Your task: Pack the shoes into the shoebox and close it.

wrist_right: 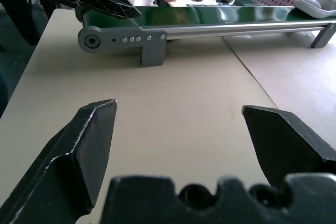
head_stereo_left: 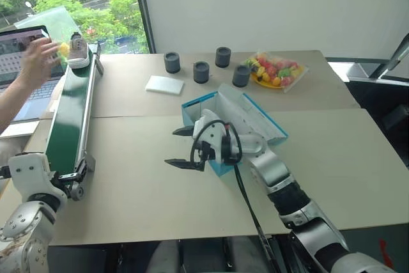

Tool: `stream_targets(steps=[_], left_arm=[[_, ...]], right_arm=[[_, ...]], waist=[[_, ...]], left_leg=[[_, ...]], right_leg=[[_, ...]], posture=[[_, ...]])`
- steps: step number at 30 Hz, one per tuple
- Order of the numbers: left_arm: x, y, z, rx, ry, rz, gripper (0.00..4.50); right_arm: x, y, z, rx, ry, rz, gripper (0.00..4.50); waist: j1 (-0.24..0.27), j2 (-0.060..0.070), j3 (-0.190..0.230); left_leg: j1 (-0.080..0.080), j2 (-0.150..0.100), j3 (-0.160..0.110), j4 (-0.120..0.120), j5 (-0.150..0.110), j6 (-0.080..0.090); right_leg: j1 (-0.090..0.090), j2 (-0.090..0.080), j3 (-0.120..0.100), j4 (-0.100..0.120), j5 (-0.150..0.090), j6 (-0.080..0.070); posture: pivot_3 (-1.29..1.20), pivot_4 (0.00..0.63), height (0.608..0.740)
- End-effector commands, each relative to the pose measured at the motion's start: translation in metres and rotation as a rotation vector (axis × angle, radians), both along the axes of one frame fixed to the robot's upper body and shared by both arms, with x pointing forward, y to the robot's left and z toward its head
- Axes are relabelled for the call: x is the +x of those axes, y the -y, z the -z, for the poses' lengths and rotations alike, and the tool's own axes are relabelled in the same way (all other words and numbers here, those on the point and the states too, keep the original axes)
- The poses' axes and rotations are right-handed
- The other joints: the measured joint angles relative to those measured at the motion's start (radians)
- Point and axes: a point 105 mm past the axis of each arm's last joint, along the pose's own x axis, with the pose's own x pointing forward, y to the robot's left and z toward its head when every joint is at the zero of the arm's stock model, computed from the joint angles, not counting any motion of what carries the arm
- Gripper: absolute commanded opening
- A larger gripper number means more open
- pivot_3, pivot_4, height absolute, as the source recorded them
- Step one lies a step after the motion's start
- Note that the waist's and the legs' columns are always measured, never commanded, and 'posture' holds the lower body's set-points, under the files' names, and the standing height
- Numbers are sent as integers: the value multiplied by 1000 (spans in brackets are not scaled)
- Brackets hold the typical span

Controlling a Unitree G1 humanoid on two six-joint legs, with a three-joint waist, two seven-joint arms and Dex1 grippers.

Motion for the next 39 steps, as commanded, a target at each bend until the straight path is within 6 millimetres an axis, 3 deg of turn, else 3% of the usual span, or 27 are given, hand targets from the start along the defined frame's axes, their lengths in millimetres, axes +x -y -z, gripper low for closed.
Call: stream_targets(steps=[1, 39], left_arm=[[-4, -16, -6, 28, 41, -86, 4473], [3, -25, -1, 96, -4, -79, 4473]], right_arm=[[1, -7, -11, 26, 28, -2, 4500], [5, -1, -12, 73, -45, 117, 4500]], waist=[[0, 0, 0], [0, 0, 0]], left_leg=[[0, 0, 0, 0, 0, 0], [0, 0, 0, 0, 0, 0]], right_leg=[[0, 0, 0, 0, 0, 0], [-1, 0, 0, 0, 0, 0]], posture=[[0, 150, 740], [0, 150, 740]])
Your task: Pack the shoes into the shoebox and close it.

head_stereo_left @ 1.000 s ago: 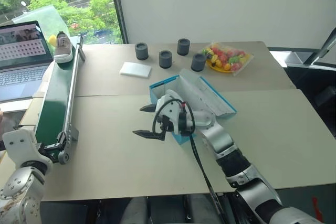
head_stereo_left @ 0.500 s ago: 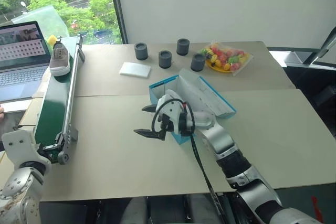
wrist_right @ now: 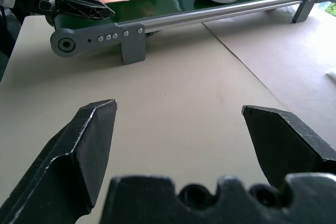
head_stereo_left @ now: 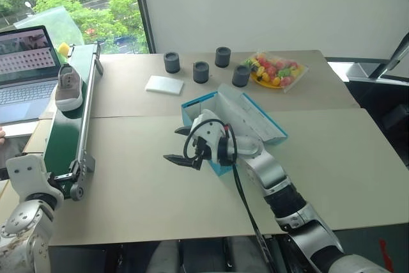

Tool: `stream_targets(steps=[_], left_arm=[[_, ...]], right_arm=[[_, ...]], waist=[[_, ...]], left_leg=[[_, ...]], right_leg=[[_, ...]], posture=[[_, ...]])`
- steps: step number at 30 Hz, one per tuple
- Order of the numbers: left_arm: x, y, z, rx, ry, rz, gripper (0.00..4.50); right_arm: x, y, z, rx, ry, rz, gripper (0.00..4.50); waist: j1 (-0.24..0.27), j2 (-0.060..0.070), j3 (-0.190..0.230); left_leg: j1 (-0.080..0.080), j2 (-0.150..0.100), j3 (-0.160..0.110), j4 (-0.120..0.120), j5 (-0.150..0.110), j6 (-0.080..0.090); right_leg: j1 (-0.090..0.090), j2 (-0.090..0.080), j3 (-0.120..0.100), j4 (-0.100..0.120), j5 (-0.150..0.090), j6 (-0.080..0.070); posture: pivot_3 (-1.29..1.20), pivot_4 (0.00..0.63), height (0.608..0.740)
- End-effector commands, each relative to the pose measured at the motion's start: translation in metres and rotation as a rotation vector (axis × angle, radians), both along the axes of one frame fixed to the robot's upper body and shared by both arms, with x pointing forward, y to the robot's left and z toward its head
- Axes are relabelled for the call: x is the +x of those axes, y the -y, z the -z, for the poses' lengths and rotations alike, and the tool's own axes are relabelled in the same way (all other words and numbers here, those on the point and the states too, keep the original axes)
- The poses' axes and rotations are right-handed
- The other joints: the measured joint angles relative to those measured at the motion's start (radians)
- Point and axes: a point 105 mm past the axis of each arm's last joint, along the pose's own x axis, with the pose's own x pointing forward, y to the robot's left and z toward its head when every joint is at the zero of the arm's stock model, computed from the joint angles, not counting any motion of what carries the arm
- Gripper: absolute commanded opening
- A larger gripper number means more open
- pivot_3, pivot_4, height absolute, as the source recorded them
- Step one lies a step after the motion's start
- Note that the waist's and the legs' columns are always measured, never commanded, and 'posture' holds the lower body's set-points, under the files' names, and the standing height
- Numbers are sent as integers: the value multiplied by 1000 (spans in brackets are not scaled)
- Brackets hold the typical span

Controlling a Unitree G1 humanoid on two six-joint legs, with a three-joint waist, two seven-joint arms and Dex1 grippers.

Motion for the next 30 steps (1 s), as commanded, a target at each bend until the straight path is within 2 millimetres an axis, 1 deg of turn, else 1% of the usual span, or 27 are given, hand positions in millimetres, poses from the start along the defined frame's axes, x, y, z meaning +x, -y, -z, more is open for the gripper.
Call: stream_targets(steps=[1, 12, 16, 21, 30], left_arm=[[-2, -7, -12, 56, 22, -13, 4473], [-3, -9, -8, 48, 13, -22, 4473], [-3, -10, -6, 40, 6, -29, 4473], [-6, -17, 3, 30, -25, -58, 4473], [-6, -17, 7, 21, -35, -60, 4473]], right_arm=[[-2, 0, -14, 44, 33, 1, 4500], [-2, 0, -13, 40, 26, 7, 4500], [-1, 2, -14, 45, 21, 12, 4500], [-1, 3, -12, 38, 16, 17, 4500], [-1, 5, -11, 37, 6, 31, 4500]], waist=[[0, 0, 0], [0, 0, 0], [0, 0, 0], [0, 0, 0], [1, 0, 0]], left_leg=[[0, 0, 0, 0, 0, 0], [0, 0, 0, 0, 0, 0], [0, 0, 0, 0, 0, 0], [0, 0, 0, 0, 0, 0], [0, 0, 0, 0, 0, 0]], right_leg=[[0, 0, 0, 0, 0, 0], [0, 0, 0, 0, 0, 0], [0, 0, 0, 0, 0, 0], [0, 0, 0, 0, 0, 0], [0, 0, 0, 0, 0, 0]], posture=[[0, 150, 740], [0, 150, 740], [0, 150, 740], [0, 150, 740], [0, 150, 740]])
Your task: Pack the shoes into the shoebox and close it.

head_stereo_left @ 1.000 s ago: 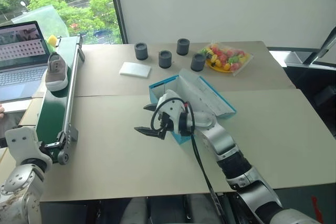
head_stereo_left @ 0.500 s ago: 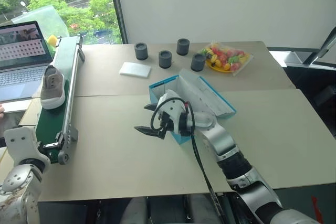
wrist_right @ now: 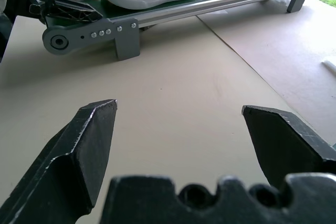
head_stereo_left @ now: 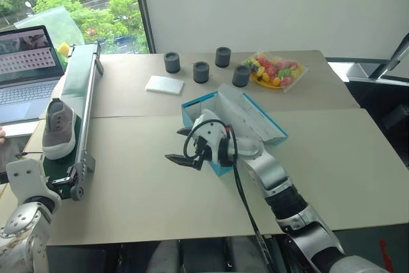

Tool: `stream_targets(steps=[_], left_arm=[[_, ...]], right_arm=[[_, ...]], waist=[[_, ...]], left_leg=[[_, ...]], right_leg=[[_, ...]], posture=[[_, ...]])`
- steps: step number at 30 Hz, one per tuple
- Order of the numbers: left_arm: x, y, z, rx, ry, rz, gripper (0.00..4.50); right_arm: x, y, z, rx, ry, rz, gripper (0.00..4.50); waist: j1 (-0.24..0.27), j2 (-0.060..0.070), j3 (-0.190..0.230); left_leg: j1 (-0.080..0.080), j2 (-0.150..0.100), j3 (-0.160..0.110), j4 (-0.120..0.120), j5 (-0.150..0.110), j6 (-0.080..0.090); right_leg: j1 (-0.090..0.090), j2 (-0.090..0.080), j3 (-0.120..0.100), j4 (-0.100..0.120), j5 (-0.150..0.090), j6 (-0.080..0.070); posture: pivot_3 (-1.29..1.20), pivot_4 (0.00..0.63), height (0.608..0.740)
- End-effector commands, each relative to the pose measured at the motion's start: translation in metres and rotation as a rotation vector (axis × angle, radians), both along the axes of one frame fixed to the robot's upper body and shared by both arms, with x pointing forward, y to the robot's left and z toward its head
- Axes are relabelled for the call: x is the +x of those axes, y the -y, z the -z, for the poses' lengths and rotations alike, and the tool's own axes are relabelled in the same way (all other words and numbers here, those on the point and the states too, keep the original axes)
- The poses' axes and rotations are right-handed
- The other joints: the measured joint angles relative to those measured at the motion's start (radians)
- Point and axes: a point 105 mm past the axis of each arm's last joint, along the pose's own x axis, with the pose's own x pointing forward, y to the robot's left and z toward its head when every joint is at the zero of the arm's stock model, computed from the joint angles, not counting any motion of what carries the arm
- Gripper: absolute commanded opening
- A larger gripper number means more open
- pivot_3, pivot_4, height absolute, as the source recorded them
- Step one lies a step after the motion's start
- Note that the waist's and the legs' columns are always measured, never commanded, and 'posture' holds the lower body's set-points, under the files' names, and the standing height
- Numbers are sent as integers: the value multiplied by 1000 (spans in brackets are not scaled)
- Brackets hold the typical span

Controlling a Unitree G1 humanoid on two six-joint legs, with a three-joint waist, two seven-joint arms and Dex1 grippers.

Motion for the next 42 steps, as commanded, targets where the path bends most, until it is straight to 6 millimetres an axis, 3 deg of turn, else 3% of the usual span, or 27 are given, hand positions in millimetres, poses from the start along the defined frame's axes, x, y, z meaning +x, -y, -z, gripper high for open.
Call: stream_targets(steps=[1, 10, 13, 14, 16, 23, 26, 28, 31, 34, 37, 42], left_arm=[[-3, -7, -6, 30, 17, -25, 4473], [-2, -14, -3, -39, 42, -96, 4473], [0, -14, -6, -35, 57, -90, 3850], [1, -13, -6, -34, 60, -88, 3439], [2, -13, -7, -37, 64, -86, 3215], [8, -9, -14, -43, 105, -78, 3022], [16, -2, -36, 6, 214, -65, 3022], [23, 14, -58, 96, 309, -14, 3022], [34, 42, -73, 149, 381, 71, 3022], [47, 84, -74, 170, 389, 226, 3022], [58, 144, -71, 39, 423, 427, 3022], [53, 218, -70, -109, 426, 694, 3022]], right_arm=[[-1, 1, -17, 46, 38, 1, 4500], [2, 4, -17, 46, 37, 20, 4500], [4, 4, -19, 48, 40, 28, 4500], [5, 4, -19, 49, 40, 31, 4500], [6, 5, -19, 51, 40, 38, 4500], [9, 5, -19, 51, 39, 55, 4500], [16, 6, -20, 71, 4, 92, 4500], [28, 9, -21, 122, -131, 160, 4500], [42, 11, -21, 207, -373, 226, 4500], [45, 7, -35, 350, -658, 195, 4500], [40, -2, -57, 467, -879, 84, 4500], [31, -9, -75, 492, -957, -4, 4500]], waist=[[0, 0, 0], [0, 0, 0], [1, 0, 0], [1, 0, 0], [1, 0, 0], [3, 0, 0], [2, -1, 0], [3, -2, 0], [6, -3, 1], [11, -3, 1], [15, -3, 1], [20, -3, 1]], left_leg=[[0, 0, 0, 0, 0, 0], [0, 0, 0, 0, 0, 0], [0, 0, 0, 0, 0, 0], [0, 0, 0, 0, 0, 0], [0, 0, 0, 0, 0, 0], [0, 0, 0, 0, 0, 0], [0, 0, 0, 0, 0, 0], [0, 0, 0, 0, 0, 0], [-1, 0, 0, 0, 0, 0], [-1, 0, -1, 0, 0, 0], [-2, 0, 0, -1, 0, -1], [-7, 0, 0, -1, 0, 0]], right_leg=[[0, 0, 0, 0, 0, 0], [0, 0, 0, 0, 0, 0], [0, 0, 0, 0, 0, 0], [0, 0, 0, 0, 0, 0], [0, 0, 0, 0, 0, 0], [0, 0, 0, 0, 0, 0], [0, 0, 0, 0, 0, 0], [0, 0, 0, 0, 0, 0], [-1, 0, 0, 0, 1, -1], [-1, -1, 0, 0, 1, -1], [-1, 0, 0, -1, 1, -1], [-3, 0, -1, -3, 1, -1]], posture=[[0, 150, 740], [0, 150, 740], [0, 150, 740], [0, 150, 740], [0, 150, 740], [0, 150, 740], [0, 150, 740], [0, 150, 740], [0, 150, 740], [0, 150, 740], [0, 150, 740], [0, 150, 740]])
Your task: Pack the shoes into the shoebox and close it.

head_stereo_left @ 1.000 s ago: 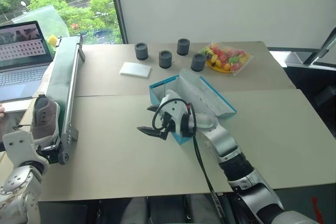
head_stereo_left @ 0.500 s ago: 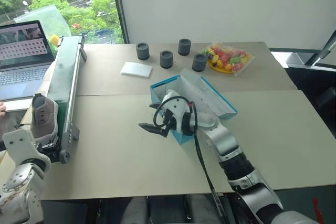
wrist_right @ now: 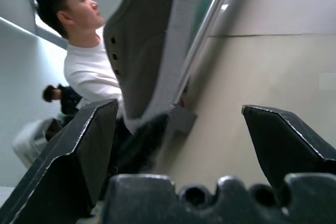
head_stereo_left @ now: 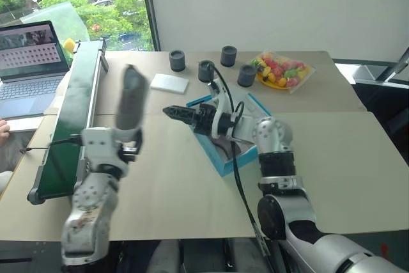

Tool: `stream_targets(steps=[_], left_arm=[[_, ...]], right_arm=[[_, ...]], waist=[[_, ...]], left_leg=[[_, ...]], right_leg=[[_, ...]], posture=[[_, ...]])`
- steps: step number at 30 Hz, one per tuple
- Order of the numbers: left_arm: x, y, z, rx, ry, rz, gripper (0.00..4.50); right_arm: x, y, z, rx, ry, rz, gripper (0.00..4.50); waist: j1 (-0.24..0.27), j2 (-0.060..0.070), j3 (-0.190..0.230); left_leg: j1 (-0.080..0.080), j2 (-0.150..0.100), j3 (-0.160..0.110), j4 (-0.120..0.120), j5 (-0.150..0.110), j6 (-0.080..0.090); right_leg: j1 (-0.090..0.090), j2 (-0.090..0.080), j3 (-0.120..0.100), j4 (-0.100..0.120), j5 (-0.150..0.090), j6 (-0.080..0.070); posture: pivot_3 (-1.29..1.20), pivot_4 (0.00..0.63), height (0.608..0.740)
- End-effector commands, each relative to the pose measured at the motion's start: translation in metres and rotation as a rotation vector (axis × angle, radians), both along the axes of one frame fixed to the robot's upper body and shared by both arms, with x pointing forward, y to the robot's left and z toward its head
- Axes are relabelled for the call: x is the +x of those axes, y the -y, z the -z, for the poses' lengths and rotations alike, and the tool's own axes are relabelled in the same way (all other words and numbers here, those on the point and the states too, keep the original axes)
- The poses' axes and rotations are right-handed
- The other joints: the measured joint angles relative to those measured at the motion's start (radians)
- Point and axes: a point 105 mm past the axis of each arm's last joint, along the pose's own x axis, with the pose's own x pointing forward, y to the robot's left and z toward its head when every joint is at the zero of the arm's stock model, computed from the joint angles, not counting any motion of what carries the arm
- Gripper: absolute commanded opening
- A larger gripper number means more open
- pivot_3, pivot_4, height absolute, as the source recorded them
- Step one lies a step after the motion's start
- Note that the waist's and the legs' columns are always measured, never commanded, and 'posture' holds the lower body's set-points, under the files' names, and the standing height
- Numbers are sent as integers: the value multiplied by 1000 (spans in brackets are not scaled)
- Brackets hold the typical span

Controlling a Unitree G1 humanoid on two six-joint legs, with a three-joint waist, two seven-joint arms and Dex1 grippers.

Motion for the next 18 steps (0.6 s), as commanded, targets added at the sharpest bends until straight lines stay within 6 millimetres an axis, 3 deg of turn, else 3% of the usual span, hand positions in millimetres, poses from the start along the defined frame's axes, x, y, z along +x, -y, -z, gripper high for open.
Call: stream_targets(steps=[1, 4, 7, 11, 16, 18], left_arm=[[-11, 49, -21, -28, 73, 197, 3022], [-16, 69, -16, -31, 54, 281, 3022], [-17, 72, -14, -33, 41, 304, 3022], [-13, 61, -14, -25, 41, 275, 3022], [-4, 36, -14, 0, 46, 175, 3022], [-1, 29, -14, 10, 47, 137, 3015]], right_arm=[[-12, -14, -24, 74, 6, -80, 4500], [-12, -15, -24, 75, 1, -72, 4500], [-11, -14, -26, 92, -3, -52, 4500], [-5, -7, -34, 144, -15, -5, 4500], [-2, -2, -29, 127, -19, 23, 4500], [-1, -1, -28, 125, -20, 27, 3949]], waist=[[-2, 0, 0], [-10, 0, 0], [-20, 0, 0], [-21, 0, 0], [-22, 0, 0], [-22, 0, 0]], left_leg=[[0, 0, 0, 0, 0, 0], [0, 0, 1, 0, 0, 0], [1, 0, 1, 0, 0, 0], [1, 0, 0, 0, 0, 1], [1, 0, 0, 0, 0, 1], [1, 0, 0, 0, 0, 1]], right_leg=[[0, 0, 0, 0, 0, 0], [0, 0, 0, 0, 0, 0], [1, 1, 0, 1, 0, 0], [1, 1, 0, 1, 0, 1], [1, 1, 0, 1, -1, 1], [1, 1, 0, 1, -1, 1]], posture=[[0, 150, 740], [0, 150, 740], [0, 150, 740], [0, 150, 740], [0, 150, 740], [0, 150, 740]])
